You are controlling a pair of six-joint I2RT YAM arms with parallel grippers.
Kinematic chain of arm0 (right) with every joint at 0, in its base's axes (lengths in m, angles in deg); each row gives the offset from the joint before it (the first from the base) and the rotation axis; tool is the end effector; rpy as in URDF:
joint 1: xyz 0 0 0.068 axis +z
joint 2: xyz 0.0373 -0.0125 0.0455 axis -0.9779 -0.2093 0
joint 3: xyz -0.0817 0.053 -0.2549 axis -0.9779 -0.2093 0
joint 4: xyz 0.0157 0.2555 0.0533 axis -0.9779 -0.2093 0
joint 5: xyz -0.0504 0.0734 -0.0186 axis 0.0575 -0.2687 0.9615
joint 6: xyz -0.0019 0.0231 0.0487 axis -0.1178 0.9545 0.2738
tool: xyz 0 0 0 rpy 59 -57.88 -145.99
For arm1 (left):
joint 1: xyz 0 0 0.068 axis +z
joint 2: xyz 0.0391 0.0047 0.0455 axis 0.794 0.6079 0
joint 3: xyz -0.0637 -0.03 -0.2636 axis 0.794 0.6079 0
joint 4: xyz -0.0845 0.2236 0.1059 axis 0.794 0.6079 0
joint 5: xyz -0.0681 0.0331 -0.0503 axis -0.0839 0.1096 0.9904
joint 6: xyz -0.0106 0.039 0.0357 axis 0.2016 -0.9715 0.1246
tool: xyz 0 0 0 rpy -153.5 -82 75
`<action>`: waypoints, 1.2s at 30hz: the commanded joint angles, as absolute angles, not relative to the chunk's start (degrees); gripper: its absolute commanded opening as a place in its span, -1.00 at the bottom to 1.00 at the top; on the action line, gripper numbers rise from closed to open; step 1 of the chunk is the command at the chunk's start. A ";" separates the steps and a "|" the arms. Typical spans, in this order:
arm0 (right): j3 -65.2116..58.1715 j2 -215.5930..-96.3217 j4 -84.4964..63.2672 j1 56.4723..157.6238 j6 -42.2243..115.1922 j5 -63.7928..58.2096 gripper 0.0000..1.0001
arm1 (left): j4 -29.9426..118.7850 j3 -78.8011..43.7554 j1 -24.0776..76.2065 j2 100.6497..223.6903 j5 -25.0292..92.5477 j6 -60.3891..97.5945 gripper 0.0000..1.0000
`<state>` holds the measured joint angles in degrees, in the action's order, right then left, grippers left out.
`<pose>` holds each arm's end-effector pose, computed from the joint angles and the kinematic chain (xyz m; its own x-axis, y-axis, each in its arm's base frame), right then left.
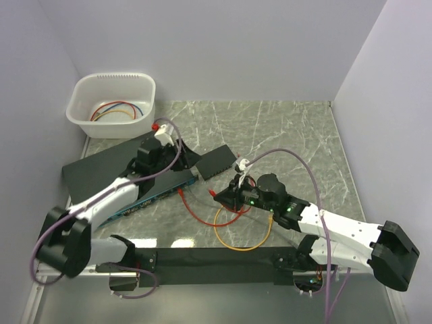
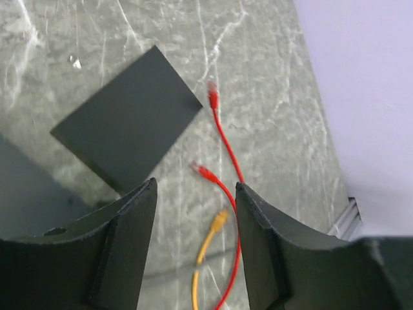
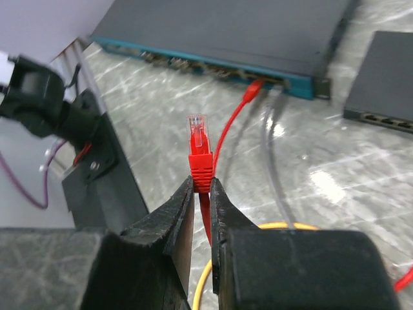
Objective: Insert the plug into the switch port
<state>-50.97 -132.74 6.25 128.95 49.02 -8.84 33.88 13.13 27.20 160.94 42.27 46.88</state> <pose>0.1368 0.1824 0.2428 -0.4359 -0.0270 -0.8996 -0.8010 0.4674 0.3741 0.2560 -0.1328 0.2488 -0.6573 -0.3675 -0.6580 0.3047 0.6690 -0.6780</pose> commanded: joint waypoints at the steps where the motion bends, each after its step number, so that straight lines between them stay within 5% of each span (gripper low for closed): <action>1: -52.26 -130.69 12.74 130.48 46.90 -13.08 -1.00 | 30.88 16.14 26.90 152.61 41.15 49.56 0.17; 7: -50.25 -132.52 9.24 131.45 47.33 -1.44 -1.00 | 36.59 18.70 26.99 143.89 36.15 46.40 0.24; 17: -35.66 -151.59 -11.84 131.27 51.82 22.06 -1.00 | 29.48 16.51 27.07 157.94 35.17 45.79 0.19; 36: -20.88 -172.78 -20.22 128.37 53.22 22.78 -1.00 | 30.61 -13.29 29.45 194.24 38.85 41.74 0.15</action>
